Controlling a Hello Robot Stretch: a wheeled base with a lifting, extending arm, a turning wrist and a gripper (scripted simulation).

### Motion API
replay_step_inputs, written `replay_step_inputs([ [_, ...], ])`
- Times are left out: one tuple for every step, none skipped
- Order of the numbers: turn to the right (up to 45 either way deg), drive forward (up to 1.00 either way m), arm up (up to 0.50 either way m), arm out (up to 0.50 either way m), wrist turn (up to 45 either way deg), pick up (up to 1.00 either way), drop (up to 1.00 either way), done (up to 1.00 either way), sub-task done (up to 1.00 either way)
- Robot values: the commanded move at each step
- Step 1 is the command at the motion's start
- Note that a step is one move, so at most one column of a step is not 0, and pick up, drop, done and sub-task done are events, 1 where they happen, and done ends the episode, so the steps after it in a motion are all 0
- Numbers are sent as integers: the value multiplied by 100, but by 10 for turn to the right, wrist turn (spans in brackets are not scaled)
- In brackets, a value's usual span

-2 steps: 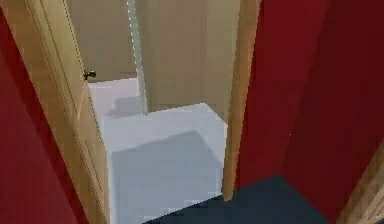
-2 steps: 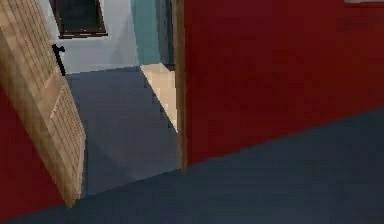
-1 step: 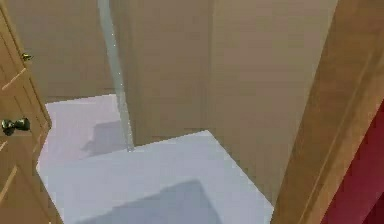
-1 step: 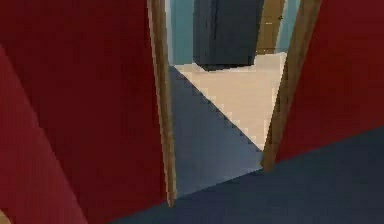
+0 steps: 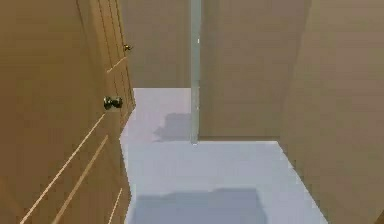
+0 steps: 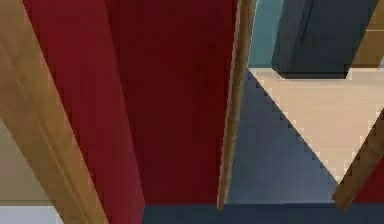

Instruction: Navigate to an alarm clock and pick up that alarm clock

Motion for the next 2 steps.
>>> replay_step_inputs([
  [0, 100, 0, 0, 0, 0, 0, 0, 0],
  [0, 50, 0, 0, 0, 0, 0, 0, 0],
])
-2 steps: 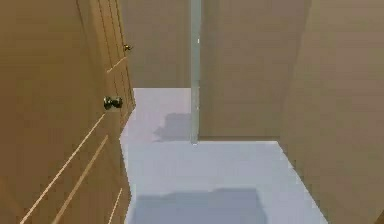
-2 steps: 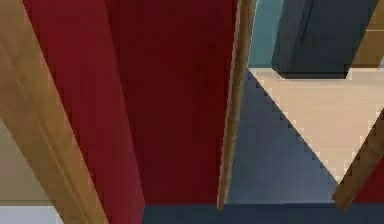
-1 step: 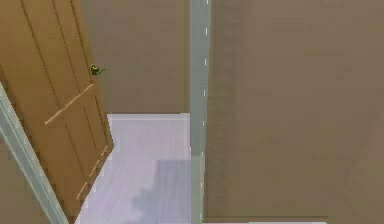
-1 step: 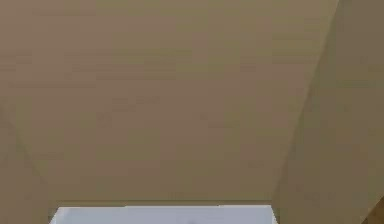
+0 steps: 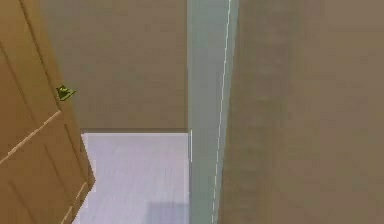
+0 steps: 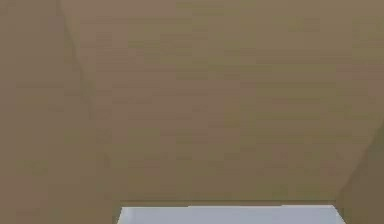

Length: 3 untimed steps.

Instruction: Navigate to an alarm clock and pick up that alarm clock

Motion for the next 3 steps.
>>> replay_step_inputs([
  [-450, 0, 0, 0, 0, 0, 0, 0, 0],
  [0, 40, 0, 0, 0, 0, 0, 0, 0],
  [360, 0, 0, 0, 0, 0, 0, 0, 0],
])
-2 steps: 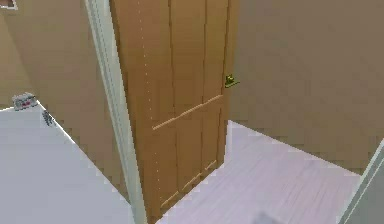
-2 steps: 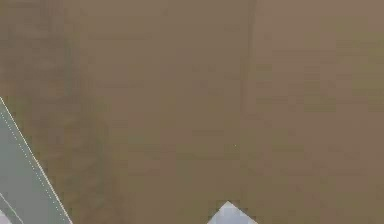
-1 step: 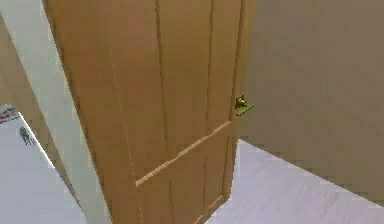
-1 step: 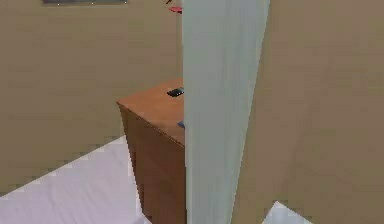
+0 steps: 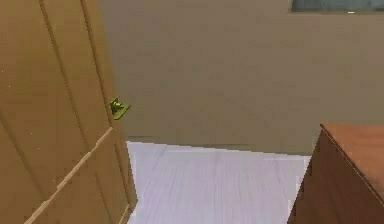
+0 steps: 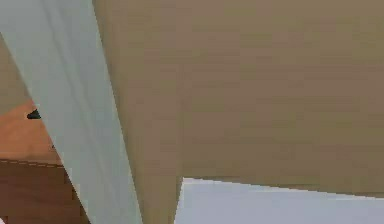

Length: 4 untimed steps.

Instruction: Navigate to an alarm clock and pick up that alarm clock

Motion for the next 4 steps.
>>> replay_step_inputs([
  [0, 40, 0, 0, 0, 0, 0, 0, 0],
  [180, 0, 0, 0, 0, 0, 0, 0, 0],
  [0, 65, 0, 0, 0, 0, 0, 0, 0],
  [0, 15, 0, 0, 0, 0, 0, 0, 0],
])
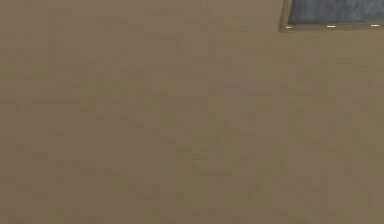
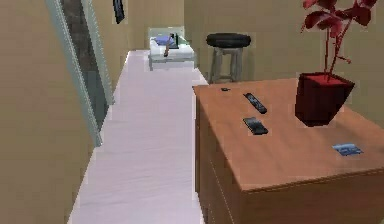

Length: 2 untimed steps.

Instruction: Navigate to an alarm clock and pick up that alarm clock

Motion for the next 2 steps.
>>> replay_step_inputs([
  [450, 0, 0, 0, 0, 0, 0, 0, 0],
  [240, 0, 0, 0, 0, 0, 0, 0, 0],
])
